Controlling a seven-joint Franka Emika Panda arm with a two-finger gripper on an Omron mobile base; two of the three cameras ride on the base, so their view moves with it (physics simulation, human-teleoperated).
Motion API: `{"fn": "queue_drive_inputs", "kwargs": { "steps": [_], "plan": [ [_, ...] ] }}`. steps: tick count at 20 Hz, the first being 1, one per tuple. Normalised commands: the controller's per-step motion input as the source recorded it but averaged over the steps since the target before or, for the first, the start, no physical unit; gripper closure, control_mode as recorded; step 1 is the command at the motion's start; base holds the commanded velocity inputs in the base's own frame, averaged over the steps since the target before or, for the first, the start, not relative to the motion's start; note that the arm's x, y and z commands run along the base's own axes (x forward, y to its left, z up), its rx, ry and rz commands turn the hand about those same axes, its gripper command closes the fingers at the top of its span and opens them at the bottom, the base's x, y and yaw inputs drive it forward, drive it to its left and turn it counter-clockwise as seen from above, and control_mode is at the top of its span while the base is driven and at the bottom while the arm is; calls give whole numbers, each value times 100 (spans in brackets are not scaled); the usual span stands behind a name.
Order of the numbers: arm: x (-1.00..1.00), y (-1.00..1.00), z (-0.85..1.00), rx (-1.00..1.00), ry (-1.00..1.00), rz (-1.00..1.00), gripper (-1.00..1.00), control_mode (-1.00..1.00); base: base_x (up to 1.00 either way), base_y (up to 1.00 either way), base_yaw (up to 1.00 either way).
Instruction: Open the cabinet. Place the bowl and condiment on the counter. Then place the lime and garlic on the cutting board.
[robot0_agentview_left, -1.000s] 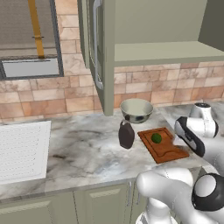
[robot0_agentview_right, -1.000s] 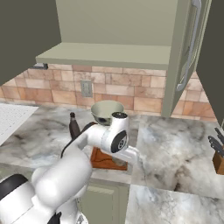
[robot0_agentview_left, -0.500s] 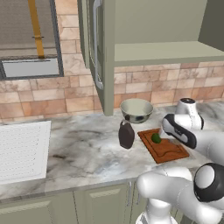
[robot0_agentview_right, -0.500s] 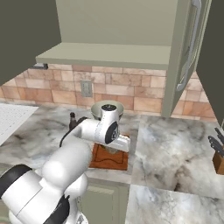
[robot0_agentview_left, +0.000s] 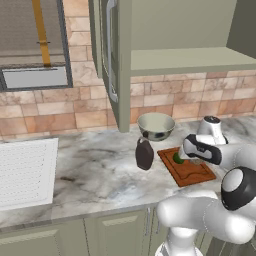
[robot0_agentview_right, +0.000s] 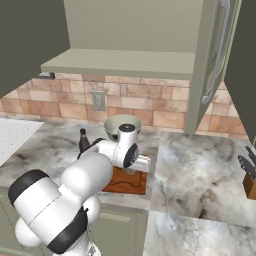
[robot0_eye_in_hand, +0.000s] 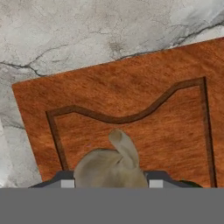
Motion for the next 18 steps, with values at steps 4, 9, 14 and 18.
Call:
{"fn": "queue_drive_inputs", "kwargs": {
  "steps": [4, 9, 14, 18],
  "plan": [
    [0, 1, 11, 0, -5, 0, -100, -100, 0, 0, 0],
    [-8, 0, 39, 0, -4, 0, -100, -100, 0, 0, 0],
    [-53, -9, 54, 1, -9, 0, -100, -100, 0, 0, 0],
    [-100, -45, 7, 4, -13, -1, -100, -100, 0, 0, 0]
  ]
}}
